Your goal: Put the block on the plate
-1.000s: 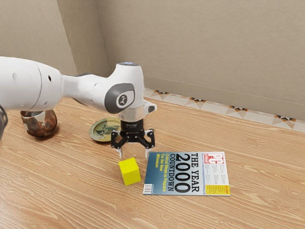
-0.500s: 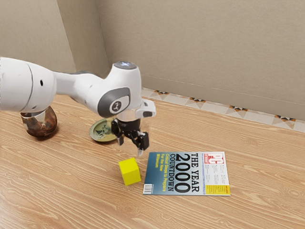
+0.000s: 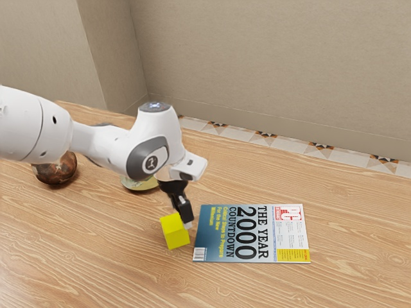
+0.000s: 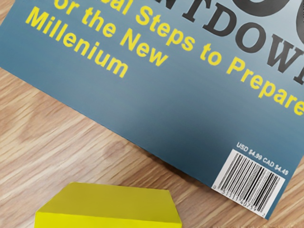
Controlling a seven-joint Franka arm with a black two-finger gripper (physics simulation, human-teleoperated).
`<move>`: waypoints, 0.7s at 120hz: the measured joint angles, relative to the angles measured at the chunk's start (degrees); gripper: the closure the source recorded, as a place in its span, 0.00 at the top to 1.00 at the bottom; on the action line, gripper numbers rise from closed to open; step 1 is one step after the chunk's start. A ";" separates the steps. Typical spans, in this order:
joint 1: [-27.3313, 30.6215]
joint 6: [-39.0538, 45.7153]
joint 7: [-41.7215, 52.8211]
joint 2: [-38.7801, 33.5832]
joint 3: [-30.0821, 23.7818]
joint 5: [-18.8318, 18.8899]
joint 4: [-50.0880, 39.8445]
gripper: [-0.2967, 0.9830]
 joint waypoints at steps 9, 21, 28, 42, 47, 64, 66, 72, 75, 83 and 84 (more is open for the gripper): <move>1.17 0.83 4.12 -0.10 0.28 -0.42 -1.35 0.75; 1.54 1.74 8.80 -0.15 0.41 -0.83 -2.69 0.75; 1.64 2.34 11.19 -0.08 0.42 -1.13 -3.42 0.75; 2.33 4.21 15.34 0.65 0.43 -1.51 -4.32 0.75; 2.40 4.69 16.63 0.84 0.43 -1.75 -4.42 0.75; 2.43 6.34 20.42 2.20 0.43 -3.62 -4.42 0.75; 2.43 6.51 20.79 2.30 0.43 -4.23 -4.42 0.75; 2.43 6.93 21.68 2.51 0.43 -5.92 -4.44 0.75; 2.44 7.10 22.03 2.56 0.43 -6.56 -4.44 0.75; 2.44 7.42 22.53 2.63 0.43 -7.75 -4.49 0.75; 2.44 7.46 22.59 2.65 0.43 -7.86 -4.50 0.75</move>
